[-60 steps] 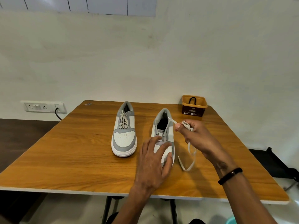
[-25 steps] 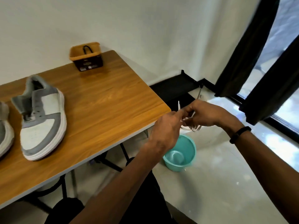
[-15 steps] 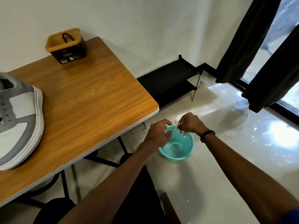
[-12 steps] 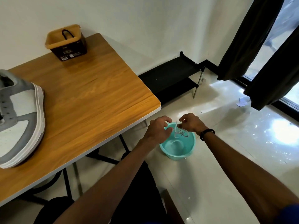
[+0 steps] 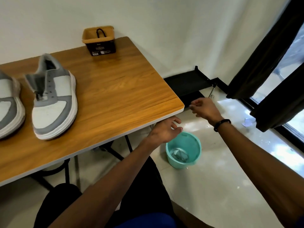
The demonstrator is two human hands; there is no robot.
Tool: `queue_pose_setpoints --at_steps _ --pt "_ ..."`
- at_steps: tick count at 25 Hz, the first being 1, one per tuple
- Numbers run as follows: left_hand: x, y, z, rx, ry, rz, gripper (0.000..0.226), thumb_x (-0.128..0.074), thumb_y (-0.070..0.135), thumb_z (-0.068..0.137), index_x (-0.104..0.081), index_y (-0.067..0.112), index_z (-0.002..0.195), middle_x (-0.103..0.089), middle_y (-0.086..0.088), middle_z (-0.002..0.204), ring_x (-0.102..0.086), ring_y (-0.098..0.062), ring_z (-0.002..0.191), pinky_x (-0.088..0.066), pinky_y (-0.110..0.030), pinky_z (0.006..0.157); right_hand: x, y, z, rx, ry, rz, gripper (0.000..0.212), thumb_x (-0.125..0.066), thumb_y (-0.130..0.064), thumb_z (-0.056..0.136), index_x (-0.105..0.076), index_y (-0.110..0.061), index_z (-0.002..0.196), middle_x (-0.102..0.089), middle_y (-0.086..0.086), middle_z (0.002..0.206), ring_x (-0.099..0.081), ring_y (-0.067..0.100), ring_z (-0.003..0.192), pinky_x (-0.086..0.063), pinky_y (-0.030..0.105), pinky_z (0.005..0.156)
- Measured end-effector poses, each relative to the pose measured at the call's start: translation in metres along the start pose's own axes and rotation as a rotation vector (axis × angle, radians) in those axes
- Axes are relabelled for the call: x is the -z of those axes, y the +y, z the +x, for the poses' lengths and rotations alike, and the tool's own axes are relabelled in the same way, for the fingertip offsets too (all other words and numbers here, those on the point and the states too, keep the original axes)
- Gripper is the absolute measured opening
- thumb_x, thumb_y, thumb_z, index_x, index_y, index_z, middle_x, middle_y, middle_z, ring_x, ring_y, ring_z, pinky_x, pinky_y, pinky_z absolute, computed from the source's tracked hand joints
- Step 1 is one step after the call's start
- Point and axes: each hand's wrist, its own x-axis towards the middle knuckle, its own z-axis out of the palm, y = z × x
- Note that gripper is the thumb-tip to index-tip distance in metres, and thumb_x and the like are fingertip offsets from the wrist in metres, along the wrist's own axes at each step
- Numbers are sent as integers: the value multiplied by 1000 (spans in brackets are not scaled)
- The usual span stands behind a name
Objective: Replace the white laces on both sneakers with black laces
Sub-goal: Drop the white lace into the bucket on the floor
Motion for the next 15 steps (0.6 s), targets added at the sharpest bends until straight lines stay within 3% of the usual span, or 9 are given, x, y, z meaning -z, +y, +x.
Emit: queue_pose_setpoints --at_steps 4,8,12,15 --pt "25 4 -36 -55 -84 28 41 -69 42 99 -61 27 136 -69 -3 121 -67 -17 110 -53 -32 98 -12 -69 -9 155 171 103 25 -72 -28 97 -73 -14 117 -76 1 103 -74 17 92 -63 40 86" --pt "50 5 -73 -130 -74 -22 41 -71 40 98 -63 27 136 -74 -1 119 -70 -15 108 -55 -30 90 -35 -133 -34 362 245 -46 25 -67 -25 99 -74 -9 117 -73 1 109 -66 14 97 -48 21 83" --pt "88 0 -101 -170 35 -180 31 -69 32 101 -64 25 130 -79 -4 104 -78 -17 89 -53 -24 64 -76 -180 -56 528 139 -152 22 -67 -26 99 -74 -10 112 -74 3 108 -68 17 99 -56 31 88" --pt "121 -15 -122 -169 205 -365 17 -67 25 102 -70 16 116 -78 -8 93 -78 -19 75 -63 -33 62 -110 -208 -72 549 -27 -180 14 -72 -27 97 -76 -14 102 -75 -4 97 -68 12 90 -54 24 76"
